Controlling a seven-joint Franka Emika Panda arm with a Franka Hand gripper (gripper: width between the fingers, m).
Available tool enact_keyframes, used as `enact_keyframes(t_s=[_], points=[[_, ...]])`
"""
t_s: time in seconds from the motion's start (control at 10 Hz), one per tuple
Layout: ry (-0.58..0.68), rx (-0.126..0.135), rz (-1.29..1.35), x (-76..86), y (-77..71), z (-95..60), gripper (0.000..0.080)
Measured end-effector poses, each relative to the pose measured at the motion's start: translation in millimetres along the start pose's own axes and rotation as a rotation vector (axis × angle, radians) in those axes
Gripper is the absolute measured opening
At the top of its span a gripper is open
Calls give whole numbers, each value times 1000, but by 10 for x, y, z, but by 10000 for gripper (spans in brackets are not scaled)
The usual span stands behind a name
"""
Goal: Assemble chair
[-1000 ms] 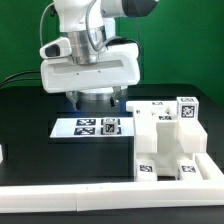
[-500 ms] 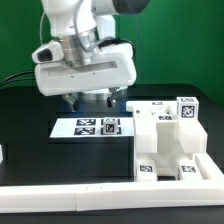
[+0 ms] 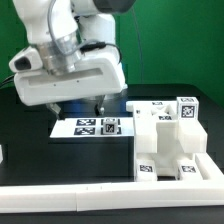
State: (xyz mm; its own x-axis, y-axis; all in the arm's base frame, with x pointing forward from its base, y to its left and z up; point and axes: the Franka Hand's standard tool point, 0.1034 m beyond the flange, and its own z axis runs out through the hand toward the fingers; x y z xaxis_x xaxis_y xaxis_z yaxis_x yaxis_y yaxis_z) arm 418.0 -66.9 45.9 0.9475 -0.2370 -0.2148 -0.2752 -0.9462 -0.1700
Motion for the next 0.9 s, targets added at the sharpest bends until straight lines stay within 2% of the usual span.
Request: enact_keyframes(t_s=[0.1, 0.2, 0.3, 0.5, 0.6, 0.8, 0.9], points=[[6, -5, 1, -50, 73, 85, 649], [4, -16, 8, -188, 104, 183, 649], [1, -26, 1, -353, 70, 248, 649], [29, -41, -13, -571, 46, 231, 649], [44, -41, -15, -614, 50, 198, 649], [90, -76, -43, -670, 59, 214, 649], [105, -83, -58, -648, 12, 210, 649]])
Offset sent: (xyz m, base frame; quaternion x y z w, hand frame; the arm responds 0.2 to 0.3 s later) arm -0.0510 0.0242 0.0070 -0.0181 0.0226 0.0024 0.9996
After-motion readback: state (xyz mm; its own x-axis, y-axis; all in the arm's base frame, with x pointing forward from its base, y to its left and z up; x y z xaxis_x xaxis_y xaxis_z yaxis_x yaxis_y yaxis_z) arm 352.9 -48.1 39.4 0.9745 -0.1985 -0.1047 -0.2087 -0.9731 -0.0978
